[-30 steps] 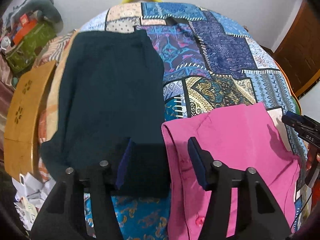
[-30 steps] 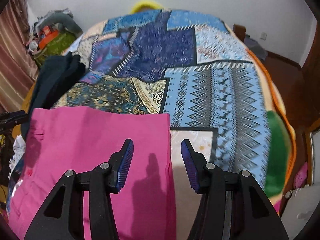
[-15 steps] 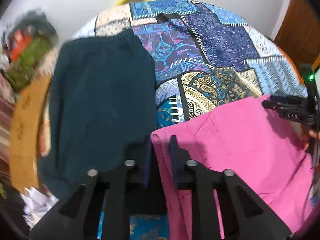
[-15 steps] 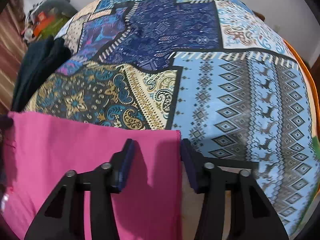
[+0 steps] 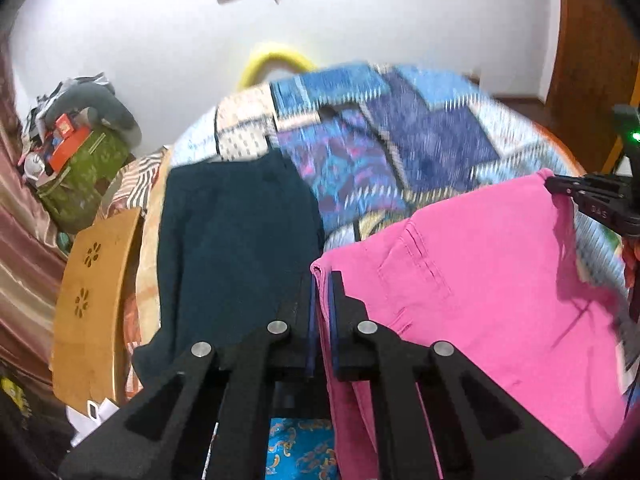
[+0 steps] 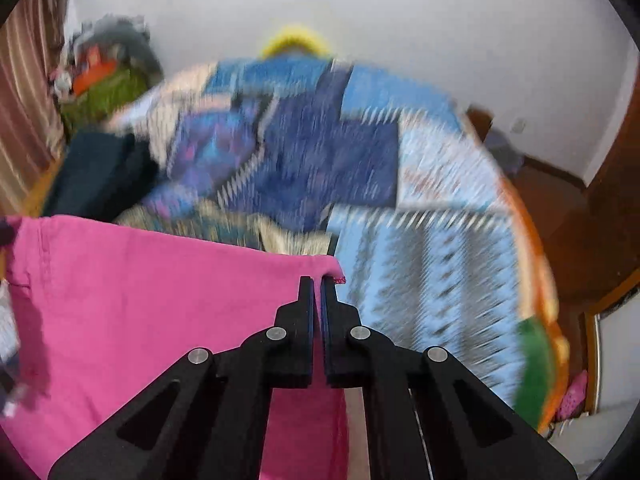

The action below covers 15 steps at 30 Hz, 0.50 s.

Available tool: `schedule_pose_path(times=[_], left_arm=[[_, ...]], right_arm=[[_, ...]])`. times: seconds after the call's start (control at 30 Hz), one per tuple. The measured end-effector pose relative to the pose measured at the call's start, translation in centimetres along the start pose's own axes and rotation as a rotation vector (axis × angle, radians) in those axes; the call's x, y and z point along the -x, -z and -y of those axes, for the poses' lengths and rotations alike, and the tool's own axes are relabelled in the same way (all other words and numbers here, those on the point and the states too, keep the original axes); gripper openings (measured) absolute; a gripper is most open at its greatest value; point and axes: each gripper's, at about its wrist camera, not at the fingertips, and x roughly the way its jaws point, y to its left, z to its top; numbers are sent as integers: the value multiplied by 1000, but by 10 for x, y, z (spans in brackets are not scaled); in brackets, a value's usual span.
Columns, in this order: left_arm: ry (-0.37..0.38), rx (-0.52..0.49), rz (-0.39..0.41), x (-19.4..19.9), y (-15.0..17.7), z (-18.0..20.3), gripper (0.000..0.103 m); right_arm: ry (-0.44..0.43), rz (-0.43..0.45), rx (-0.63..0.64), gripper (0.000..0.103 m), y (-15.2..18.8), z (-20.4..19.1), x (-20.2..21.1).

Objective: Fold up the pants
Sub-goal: 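Grasp the trouser leg with the right tool and lift it over the other leg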

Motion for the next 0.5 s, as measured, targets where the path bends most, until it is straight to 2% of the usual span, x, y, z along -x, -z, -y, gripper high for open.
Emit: schedule_pose_path(times=[0.17, 0.23, 0.5], left_arm=[[24, 33, 49, 30, -7, -2, 6], [28, 30, 52, 38, -2, 0, 6], [65, 20, 42, 75, 37, 5, 3]], right_arm=[[-11, 98, -13, 3, -15, 0, 60], [-18, 112, -8, 3, -5, -1, 82], [-36, 111, -3, 3, 35, -4, 107]])
